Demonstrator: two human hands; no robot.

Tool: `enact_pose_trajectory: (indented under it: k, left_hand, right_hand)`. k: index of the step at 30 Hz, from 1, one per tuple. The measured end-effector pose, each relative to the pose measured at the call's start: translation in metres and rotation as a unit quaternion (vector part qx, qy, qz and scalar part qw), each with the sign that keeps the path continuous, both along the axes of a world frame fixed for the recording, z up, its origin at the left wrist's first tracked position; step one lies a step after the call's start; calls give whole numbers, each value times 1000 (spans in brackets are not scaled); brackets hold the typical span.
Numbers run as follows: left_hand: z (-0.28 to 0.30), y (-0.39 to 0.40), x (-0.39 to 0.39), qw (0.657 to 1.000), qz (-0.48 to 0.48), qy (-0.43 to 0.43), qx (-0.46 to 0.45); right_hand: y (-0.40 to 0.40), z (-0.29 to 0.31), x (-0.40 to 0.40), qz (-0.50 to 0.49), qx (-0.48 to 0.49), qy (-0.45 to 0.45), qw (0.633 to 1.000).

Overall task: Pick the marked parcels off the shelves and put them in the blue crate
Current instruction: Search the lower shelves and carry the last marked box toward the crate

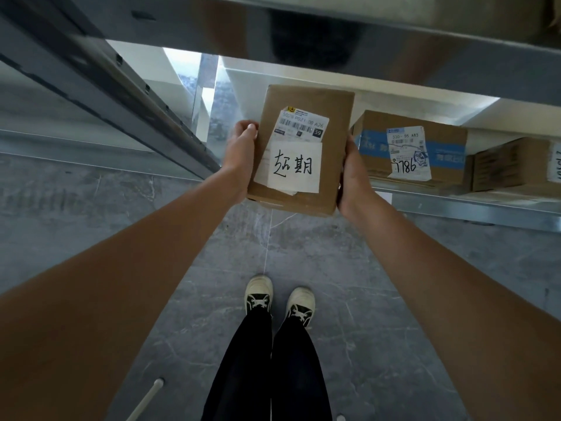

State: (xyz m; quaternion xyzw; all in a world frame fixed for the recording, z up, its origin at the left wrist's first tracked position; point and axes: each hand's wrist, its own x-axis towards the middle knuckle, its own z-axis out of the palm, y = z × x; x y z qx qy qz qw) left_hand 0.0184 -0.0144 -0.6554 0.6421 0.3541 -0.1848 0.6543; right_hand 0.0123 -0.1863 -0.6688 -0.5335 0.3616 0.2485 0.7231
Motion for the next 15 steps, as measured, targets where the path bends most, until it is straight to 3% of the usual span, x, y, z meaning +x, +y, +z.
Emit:
enact_pose_trajectory:
  k: [6,11,15]
  left_hand:
    - [20,0,-6,998,-39,12,-45]
    - [64,0,-20,993,-101,44,-46]
    - [108,-2,-40,992,-94,41,-80]
  right_hand:
    - [7,13,-10,-21,-16,21,999]
    - [3,47,-22,-68,-75,55,993]
    - [2,90,-47,-117,-113,70,984]
